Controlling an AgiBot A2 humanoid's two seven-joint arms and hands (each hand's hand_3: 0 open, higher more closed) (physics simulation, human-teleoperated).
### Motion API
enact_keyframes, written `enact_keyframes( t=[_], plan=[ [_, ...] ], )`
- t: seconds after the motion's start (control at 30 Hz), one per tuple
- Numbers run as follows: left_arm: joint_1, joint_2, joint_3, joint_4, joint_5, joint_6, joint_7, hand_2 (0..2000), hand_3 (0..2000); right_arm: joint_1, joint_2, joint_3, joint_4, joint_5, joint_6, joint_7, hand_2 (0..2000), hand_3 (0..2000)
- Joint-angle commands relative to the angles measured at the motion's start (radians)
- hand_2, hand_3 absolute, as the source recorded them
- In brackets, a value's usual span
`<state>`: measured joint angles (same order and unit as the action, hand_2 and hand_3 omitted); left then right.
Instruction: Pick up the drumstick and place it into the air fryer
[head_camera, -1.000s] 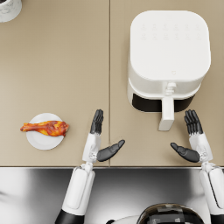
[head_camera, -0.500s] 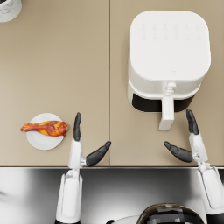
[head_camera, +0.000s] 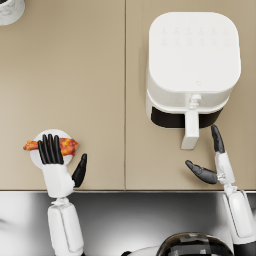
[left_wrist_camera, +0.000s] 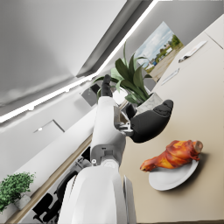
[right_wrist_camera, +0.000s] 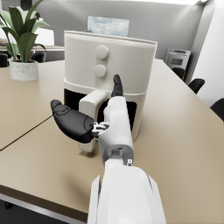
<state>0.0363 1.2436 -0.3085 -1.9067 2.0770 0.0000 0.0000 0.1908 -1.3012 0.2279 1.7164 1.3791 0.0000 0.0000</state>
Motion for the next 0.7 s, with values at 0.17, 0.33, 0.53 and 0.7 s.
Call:
enact_keyframes(
  t=[0.17,0.33,0.53,0.7],
  plan=[
    [0.053,-0.033,-0.059,0.048,0.227,-0.348,-0.138,0,0,0.0,-0.011,-0.01,-0.003,0.0,0.0,0.0,0,0],
    [0.095,-0.057,-0.056,0.088,0.455,-0.443,-0.182,0,0,-0.001,-0.022,-0.015,-0.003,0.0,0.0,0.0,0,0],
    [0.148,-0.068,0.006,0.286,0.728,-0.462,-0.188,0,0,0.008,-0.039,-0.016,-0.031,0.0,0.0,0.0,0,0],
    [0.206,-0.07,0.058,0.418,0.892,-0.462,-0.19,0,0,0.012,-0.051,-0.028,-0.04,0.0,0.0,0.0,0,0]
  ],
)
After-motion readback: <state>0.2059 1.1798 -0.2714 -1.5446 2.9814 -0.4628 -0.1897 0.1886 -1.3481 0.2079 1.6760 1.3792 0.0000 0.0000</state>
